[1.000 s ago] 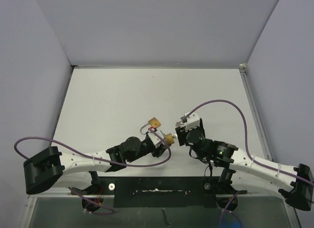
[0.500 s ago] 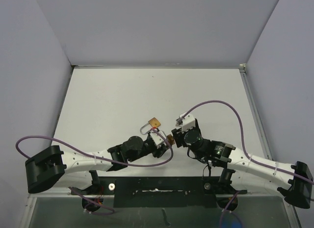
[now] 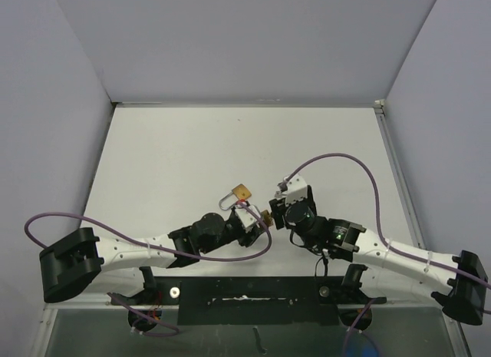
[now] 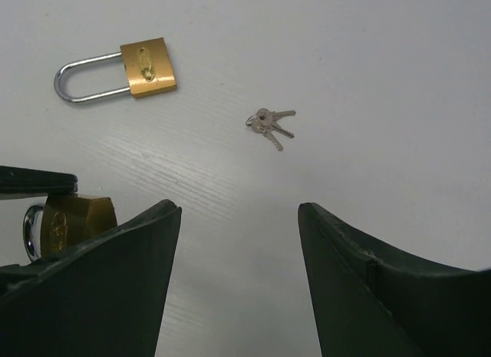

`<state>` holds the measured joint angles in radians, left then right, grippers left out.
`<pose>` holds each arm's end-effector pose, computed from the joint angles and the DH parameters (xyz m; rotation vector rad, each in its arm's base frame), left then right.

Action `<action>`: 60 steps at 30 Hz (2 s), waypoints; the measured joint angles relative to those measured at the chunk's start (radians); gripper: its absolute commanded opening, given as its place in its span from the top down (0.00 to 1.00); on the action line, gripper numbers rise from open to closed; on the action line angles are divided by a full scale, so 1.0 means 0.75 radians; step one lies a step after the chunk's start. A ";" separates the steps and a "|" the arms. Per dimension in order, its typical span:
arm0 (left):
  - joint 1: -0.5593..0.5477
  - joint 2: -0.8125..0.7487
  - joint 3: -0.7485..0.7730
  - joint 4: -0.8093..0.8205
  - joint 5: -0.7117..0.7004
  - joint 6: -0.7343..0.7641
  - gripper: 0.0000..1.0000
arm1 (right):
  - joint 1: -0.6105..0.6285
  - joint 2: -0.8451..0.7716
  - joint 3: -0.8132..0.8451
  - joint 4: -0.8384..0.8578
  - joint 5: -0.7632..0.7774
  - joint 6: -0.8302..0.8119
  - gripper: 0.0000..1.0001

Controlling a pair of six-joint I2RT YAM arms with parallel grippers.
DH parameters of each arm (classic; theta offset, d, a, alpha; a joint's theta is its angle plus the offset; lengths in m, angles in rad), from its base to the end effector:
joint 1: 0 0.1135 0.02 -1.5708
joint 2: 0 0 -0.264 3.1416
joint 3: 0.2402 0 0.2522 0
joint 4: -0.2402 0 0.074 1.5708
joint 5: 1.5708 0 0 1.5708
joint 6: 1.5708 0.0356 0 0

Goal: Unlock with the key

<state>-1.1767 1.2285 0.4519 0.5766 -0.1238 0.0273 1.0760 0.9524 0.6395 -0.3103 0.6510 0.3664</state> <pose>0.1021 -0.2341 0.2116 0.9568 1.5558 -0.7158 0.1147 0.1671 0.2506 -0.3754 2.0235 0.1726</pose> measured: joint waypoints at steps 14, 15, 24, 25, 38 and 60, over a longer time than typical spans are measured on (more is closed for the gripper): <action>0.023 -0.005 0.006 0.086 -0.096 -0.117 1.00 | -0.257 -0.666 -0.152 0.123 -0.253 0.172 0.39; 0.027 -0.005 0.006 0.089 -0.096 -0.130 1.00 | -0.257 -0.656 -0.157 0.136 -0.288 0.184 0.39; 0.033 -0.004 0.017 0.145 -0.051 -0.191 1.00 | -0.257 -0.492 -0.220 0.337 -0.511 0.293 0.45; 0.033 -0.004 0.021 0.157 -0.042 -0.198 1.00 | -0.257 -0.474 -0.221 0.353 -0.523 0.303 0.45; 0.033 0.013 0.055 0.220 0.012 -0.250 1.00 | -0.257 -0.385 -0.252 0.515 -0.601 0.390 0.59; 0.033 0.013 0.055 0.251 -0.026 -0.303 1.00 | -0.258 -0.461 -0.288 0.564 -0.577 0.431 0.75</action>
<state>-1.1519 1.2385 0.4931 0.7650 -0.1436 -0.2001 0.8822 0.6064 0.4232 0.1127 0.2180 0.6895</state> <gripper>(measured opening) 0.480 0.284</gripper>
